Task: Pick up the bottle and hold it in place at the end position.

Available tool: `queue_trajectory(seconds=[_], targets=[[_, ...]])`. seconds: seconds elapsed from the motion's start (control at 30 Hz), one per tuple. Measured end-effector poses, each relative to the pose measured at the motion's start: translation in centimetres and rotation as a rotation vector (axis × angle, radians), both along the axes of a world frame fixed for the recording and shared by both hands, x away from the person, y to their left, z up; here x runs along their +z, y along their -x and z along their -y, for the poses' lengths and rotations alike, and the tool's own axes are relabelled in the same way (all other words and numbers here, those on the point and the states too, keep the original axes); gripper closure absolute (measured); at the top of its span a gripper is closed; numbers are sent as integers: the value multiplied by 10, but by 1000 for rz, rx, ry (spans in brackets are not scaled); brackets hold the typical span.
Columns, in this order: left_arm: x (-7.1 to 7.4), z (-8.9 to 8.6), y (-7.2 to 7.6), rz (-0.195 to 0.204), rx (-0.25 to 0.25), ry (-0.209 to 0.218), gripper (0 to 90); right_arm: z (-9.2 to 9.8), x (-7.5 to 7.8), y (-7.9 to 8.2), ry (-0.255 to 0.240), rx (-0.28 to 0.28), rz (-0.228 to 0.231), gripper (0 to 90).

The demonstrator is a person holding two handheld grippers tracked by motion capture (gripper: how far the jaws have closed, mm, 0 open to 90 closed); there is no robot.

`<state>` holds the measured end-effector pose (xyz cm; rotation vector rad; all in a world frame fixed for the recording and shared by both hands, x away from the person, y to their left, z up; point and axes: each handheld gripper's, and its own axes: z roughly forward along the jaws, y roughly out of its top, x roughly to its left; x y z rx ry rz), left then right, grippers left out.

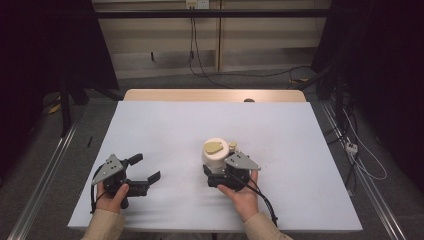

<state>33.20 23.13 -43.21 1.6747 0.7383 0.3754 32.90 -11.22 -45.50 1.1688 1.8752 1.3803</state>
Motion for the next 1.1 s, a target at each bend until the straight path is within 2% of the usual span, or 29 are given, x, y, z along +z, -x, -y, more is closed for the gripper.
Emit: queue_trajectory(seconds=[0.17, 0.57, 1.1], targets=[[0, 0, -1, 0, 2, 1, 41, -2, -1, -3, -13, -14, -5, 30], [-1, -1, -1, -5, 6, 0, 42, -12, -1, -12, -11, -55, 0, 34], [-1, -2, -1, -5, 8, 3, 42, -12, -1, -14, -18, -55, 6, 53]])
